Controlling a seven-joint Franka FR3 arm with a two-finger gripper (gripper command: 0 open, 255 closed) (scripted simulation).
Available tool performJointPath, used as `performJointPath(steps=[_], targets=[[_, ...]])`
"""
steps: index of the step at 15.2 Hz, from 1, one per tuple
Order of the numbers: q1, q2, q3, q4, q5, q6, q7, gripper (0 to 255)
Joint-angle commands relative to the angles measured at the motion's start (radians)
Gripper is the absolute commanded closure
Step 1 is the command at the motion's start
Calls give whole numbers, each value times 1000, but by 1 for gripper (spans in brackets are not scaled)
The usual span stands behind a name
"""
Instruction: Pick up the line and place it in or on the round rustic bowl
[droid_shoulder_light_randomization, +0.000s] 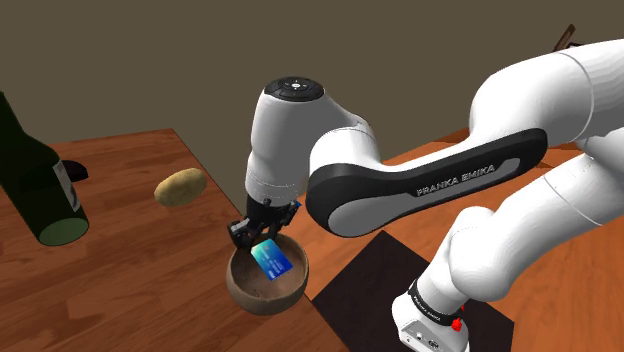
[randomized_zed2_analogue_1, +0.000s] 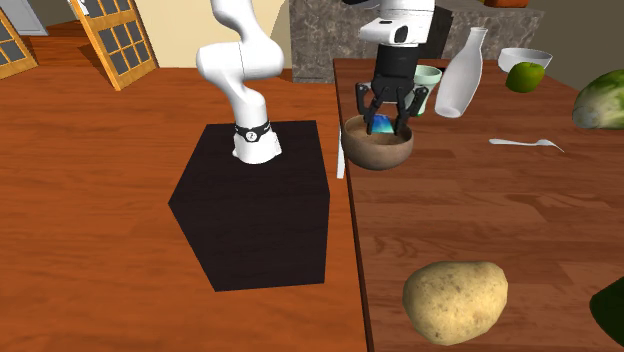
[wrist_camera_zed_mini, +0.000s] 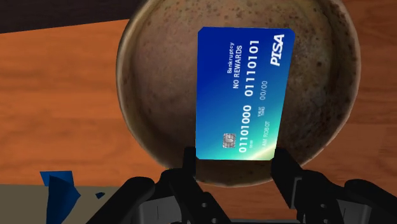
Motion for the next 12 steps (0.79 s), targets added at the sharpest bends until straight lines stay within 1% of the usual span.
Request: performJointPath(steps=[1, 8, 9, 12], targets=[[0, 7, 6, -15, -3, 22, 8, 255], [0, 7, 6, -15, -3, 21, 8, 255], [0, 7, 6, -15, -3, 21, 8, 0], [0, 7, 6, -15, -3, 21, 8, 0]])
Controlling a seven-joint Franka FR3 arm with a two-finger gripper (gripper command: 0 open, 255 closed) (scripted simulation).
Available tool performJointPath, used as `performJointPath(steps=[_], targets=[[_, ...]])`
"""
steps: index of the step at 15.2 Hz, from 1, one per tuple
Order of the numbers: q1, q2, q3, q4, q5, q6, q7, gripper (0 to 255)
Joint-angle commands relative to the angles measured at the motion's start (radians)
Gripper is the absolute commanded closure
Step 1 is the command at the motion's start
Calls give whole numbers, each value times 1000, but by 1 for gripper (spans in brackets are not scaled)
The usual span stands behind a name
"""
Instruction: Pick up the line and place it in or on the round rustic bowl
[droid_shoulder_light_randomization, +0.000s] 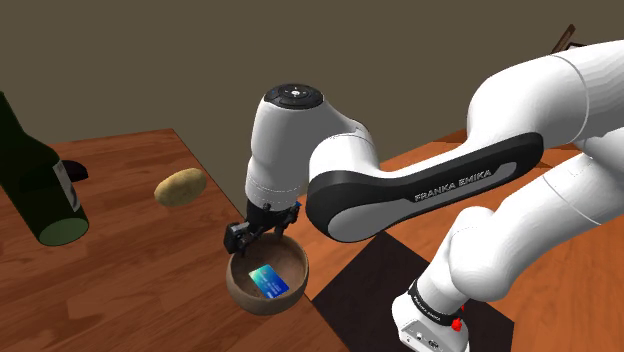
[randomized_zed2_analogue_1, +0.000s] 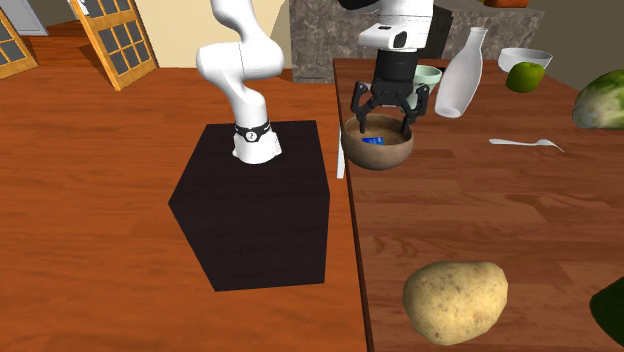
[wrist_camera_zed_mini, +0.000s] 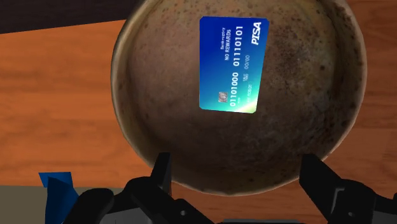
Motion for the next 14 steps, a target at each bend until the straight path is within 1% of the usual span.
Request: performJointPath(steps=[1, 2, 6, 14], targets=[[0, 0, 0, 0, 0, 0, 0, 0], [0, 0, 0, 0, 0, 0, 0, 0], [13, -58, -22, 82, 28, -133, -23, 0], [13, -58, -22, 82, 27, -133, -23, 0]])
